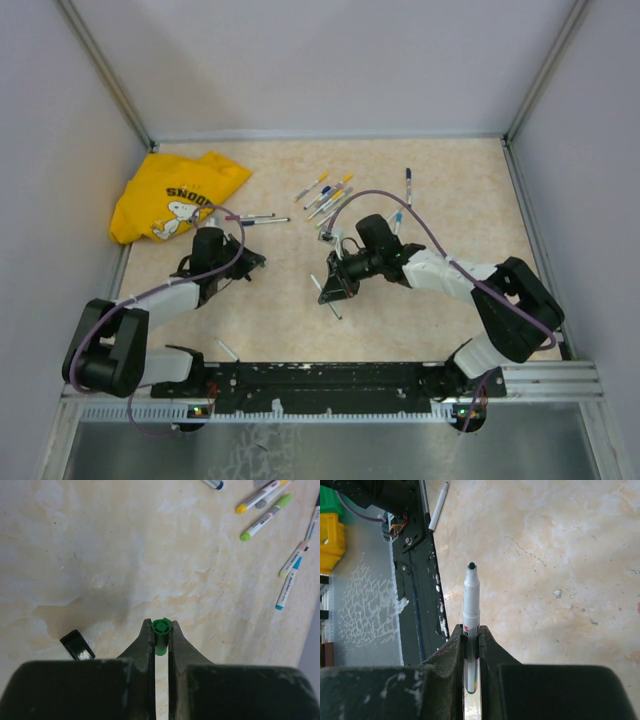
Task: Open the pen caps
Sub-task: Place the pen cap at the center of the board.
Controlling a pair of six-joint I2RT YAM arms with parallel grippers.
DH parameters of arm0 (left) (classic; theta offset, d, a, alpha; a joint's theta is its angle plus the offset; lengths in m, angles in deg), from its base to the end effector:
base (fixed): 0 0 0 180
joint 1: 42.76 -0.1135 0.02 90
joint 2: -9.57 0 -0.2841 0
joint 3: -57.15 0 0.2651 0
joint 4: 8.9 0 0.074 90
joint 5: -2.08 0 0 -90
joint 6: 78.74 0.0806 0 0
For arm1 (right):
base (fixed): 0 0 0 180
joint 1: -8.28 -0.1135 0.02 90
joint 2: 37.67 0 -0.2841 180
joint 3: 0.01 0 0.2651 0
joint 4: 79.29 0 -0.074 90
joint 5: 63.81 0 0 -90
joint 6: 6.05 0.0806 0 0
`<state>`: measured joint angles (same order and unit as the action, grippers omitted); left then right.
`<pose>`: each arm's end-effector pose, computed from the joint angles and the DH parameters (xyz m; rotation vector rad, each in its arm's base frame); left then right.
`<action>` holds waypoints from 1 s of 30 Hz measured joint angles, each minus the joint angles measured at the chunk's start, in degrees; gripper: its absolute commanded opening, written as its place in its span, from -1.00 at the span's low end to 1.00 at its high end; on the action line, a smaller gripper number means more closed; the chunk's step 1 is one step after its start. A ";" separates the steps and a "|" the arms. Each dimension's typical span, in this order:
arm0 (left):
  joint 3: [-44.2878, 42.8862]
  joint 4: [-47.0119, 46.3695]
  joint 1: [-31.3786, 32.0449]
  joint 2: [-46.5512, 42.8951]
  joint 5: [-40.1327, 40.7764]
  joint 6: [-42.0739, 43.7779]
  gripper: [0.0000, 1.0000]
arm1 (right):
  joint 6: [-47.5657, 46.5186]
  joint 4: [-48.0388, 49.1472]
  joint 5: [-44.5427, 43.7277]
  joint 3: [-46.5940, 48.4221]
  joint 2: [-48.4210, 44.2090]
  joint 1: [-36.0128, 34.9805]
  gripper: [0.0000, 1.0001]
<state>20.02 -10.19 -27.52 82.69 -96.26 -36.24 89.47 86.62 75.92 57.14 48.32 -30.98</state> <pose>0.2655 -0.0845 0.1420 -0.5487 2.2102 -0.7623 0.2125 0.2531 0.1831 -1.1312 2.1024 1.3910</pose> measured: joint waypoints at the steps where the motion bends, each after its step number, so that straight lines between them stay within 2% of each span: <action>1: -0.33 0.72 0.17 0.96 0.07 0.02 -0.93 | 0.00 0.02 -0.13 0.00 0.00 0.00 -1.00; 5: -0.57 2.16 0.72 2.21 0.92 0.26 -0.80 | 0.00 -0.02 -0.46 0.00 0.00 0.00 -1.00; 10: -0.57 3.13 0.79 2.69 3.21 0.87 -0.52 | -0.02 -0.09 -0.61 0.00 0.00 0.00 -1.00; 16: -0.57 3.37 0.81 4.13 4.74 1.05 -0.48 | -0.35 -0.42 -0.63 0.00 0.00 0.00 -1.00; 22: -0.57 3.48 0.81 4.09 5.62 1.05 -0.33 | -0.44 -0.50 -0.61 0.00 0.00 0.00 -1.00; 30: -0.57 5.38 0.81 0.22 6.36 1.36 -0.22 | -0.90 -0.72 -0.87 0.00 0.00 -0.20 -1.00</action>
<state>19.45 -4.82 -26.71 82.91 -89.90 -34.89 88.58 85.89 75.05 57.14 48.32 -31.18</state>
